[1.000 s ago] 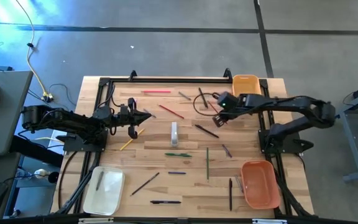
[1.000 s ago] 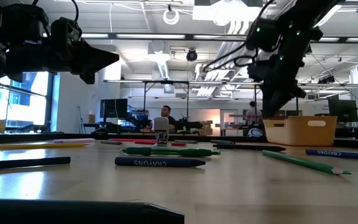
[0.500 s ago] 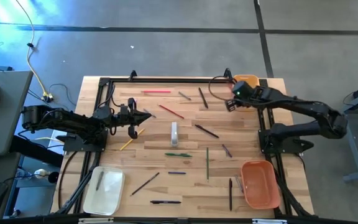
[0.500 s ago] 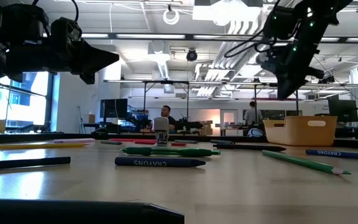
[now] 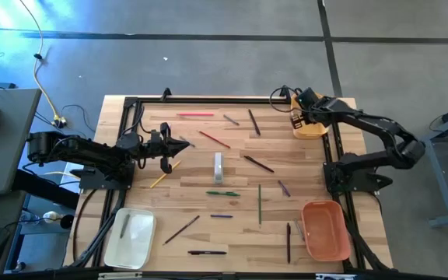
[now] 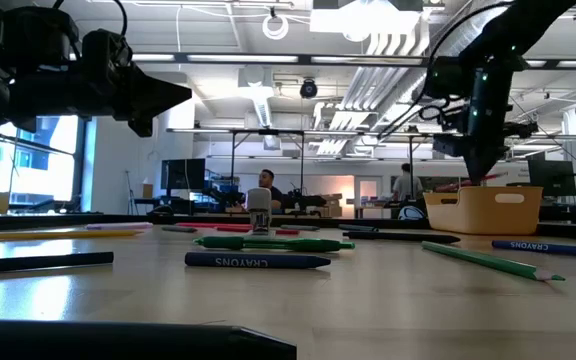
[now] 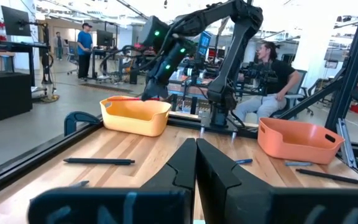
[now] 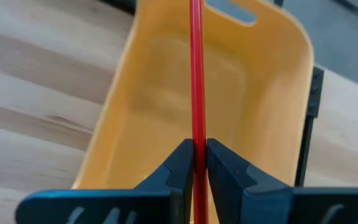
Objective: Sort crayons/erasers/pens/pencils in bins
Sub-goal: Put the red pencil into the yellow bin, then put the black pen into the orange bin
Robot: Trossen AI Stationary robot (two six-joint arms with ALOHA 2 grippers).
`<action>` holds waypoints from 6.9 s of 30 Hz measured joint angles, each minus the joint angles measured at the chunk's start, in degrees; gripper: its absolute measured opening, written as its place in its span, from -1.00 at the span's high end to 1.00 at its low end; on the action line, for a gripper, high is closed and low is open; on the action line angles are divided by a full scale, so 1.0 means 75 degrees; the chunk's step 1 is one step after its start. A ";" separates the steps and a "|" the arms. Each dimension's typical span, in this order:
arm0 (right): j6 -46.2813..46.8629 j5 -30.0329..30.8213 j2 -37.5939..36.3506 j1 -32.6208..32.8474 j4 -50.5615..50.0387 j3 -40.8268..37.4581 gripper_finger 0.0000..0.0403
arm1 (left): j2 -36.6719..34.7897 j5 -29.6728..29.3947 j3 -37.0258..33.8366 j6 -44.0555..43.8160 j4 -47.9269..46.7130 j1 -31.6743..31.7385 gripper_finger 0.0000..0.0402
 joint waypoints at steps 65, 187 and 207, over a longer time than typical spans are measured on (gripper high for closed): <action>0.0420 -0.1909 -0.0803 0.4639 0.6838 -0.0958 0.99 | 0.0002 -0.0012 0.0000 0.0146 -0.0125 0.0000 1.00; 1.1968 -0.4353 0.1277 1.0362 -0.3707 0.3605 0.88 | 0.0000 -0.0026 0.0000 0.0146 -0.0289 0.0000 1.00; 1.5334 -0.5443 0.2036 1.3097 -0.3904 0.3608 0.88 | 0.0002 -0.0026 0.0000 0.0146 -0.0353 0.0000 1.00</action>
